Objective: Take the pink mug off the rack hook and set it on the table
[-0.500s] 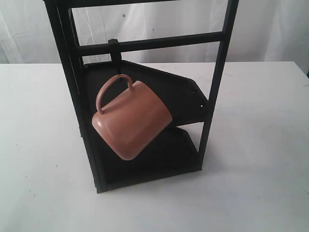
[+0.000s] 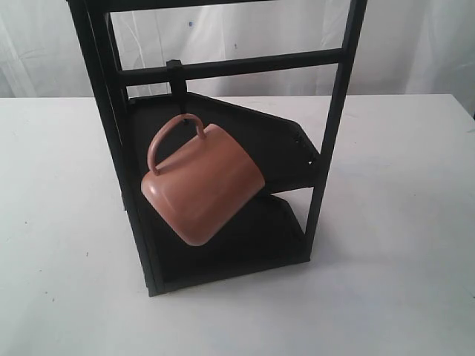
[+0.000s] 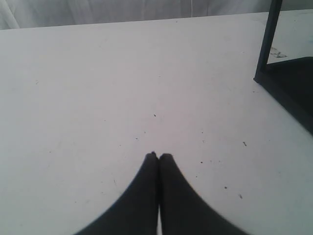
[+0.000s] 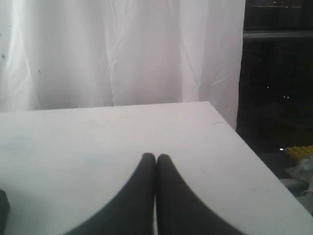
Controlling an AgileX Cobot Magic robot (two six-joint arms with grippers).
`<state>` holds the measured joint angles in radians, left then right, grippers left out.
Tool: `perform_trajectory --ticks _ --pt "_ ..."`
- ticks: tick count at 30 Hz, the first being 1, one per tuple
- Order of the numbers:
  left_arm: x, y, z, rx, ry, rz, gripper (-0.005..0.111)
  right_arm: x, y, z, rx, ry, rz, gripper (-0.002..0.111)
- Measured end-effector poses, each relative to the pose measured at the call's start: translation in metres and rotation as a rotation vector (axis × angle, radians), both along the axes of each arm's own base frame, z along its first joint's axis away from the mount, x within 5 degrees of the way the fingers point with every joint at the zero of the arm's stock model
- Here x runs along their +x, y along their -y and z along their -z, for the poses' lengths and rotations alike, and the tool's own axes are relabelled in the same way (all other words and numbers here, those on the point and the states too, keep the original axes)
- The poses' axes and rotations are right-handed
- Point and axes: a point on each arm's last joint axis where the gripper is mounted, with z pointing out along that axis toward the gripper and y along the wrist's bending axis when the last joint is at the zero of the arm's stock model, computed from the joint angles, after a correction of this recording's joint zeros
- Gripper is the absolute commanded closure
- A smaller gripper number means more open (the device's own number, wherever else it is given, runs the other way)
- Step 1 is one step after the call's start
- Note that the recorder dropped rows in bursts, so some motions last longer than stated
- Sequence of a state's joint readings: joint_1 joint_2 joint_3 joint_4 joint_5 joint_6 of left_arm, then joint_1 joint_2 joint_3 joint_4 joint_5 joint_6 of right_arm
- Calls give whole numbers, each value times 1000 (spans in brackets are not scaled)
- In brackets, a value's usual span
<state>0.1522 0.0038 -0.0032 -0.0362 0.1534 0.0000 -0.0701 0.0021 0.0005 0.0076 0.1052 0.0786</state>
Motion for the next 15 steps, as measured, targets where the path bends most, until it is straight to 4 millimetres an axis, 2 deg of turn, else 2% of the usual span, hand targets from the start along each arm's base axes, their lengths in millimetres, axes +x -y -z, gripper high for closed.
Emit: perform_trajectory --ticks 7,15 --pt "0 0 0 0 0 0 107 0 0 -8 309 104 -7 108" --pt "0 0 0 0 0 0 107 -4 1 -29 351 351 -35 108"
